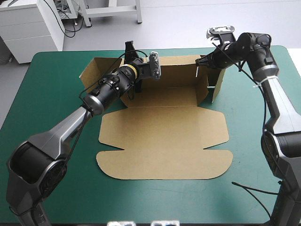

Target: Fold the box

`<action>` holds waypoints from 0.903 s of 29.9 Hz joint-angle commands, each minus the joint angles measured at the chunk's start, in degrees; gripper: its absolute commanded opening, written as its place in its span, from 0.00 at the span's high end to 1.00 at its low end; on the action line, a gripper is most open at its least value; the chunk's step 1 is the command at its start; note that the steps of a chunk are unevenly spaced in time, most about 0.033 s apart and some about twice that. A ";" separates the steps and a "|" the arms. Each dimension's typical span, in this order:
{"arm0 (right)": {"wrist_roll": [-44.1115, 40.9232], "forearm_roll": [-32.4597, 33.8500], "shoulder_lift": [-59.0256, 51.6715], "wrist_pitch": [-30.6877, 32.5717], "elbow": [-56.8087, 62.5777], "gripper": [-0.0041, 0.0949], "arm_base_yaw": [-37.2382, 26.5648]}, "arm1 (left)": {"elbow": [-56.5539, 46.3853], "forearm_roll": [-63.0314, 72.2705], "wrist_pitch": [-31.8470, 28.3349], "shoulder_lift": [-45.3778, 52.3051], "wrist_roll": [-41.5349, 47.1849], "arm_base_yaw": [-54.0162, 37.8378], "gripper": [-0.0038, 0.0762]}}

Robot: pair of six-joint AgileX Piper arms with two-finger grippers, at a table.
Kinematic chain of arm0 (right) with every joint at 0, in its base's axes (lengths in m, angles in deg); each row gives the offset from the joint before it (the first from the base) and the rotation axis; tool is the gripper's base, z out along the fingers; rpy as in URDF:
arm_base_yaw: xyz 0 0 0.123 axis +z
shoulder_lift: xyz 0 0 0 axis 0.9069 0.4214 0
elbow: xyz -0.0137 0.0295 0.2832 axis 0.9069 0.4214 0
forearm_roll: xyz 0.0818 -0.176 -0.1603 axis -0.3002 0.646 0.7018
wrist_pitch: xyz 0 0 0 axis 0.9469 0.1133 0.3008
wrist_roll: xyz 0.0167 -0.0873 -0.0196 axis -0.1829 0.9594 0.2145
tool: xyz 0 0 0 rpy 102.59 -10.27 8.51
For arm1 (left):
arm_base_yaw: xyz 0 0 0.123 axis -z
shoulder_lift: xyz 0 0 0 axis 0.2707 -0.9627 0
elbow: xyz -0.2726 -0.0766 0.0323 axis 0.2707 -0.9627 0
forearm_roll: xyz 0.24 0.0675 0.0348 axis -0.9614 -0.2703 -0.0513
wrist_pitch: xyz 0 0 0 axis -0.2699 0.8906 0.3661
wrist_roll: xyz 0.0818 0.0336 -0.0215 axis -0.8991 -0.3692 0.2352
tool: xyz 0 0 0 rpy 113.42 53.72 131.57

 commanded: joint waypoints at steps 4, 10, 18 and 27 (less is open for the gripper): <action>-0.17 -0.60 -2.93 2.96 -2.13 0.98 -0.33 | 1.23 2.16 2.07 2.83 1.03 0.01 0.96; 1.22 -0.58 -2.93 10.93 -1.95 0.98 -0.33 | 1.23 2.16 2.07 2.83 1.14 0.01 0.96; 2.45 -1.13 -8.22 10.93 5.12 0.98 -0.33 | 1.23 2.16 3.11 2.83 1.14 0.01 0.96; 7.55 -1.23 -24.12 4.62 24.08 0.98 -0.33 | 1.23 2.16 3.11 2.83 1.58 0.01 0.96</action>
